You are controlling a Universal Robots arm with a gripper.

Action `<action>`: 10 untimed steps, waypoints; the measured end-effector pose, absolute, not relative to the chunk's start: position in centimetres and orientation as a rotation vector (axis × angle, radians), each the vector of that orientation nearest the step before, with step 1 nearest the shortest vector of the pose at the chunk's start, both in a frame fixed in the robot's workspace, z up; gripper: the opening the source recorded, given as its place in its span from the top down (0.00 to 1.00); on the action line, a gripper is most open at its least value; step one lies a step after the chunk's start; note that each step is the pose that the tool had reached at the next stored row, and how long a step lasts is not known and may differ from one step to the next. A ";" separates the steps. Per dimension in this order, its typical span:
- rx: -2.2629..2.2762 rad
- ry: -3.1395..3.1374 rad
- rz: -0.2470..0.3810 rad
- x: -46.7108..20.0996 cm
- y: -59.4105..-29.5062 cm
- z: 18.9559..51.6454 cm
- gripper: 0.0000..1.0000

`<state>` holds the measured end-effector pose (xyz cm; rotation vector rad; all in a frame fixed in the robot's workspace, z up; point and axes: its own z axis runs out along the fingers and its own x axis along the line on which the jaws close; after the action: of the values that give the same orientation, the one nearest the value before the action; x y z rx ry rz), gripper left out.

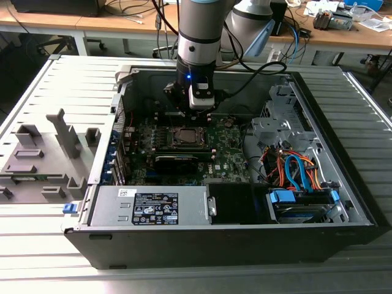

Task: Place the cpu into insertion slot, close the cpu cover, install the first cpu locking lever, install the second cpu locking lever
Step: 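Install the first cpu locking lever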

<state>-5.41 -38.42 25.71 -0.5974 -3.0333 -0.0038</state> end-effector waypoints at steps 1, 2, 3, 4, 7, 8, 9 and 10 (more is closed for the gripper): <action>-0.596 -3.034 -0.004 -5.4 -38.4 25.7 0.89; -0.595 -3.034 -0.004 -5.4 -38.4 25.7 0.89; -0.592 -3.034 -0.004 -5.4 -38.4 25.7 0.89; -0.591 -3.035 -0.004 -5.4 -38.4 25.7 0.89; -0.587 -3.035 -0.004 -5.4 -38.4 25.7 0.89; -0.584 -3.036 -0.003 -5.4 -38.4 25.7 0.89; -0.576 -3.037 -0.003 -5.4 -38.4 25.7 0.89; -0.564 -3.040 -0.003 -5.4 -38.4 25.7 0.89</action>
<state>-5.41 -38.42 25.71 -0.5641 -3.0396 -0.0030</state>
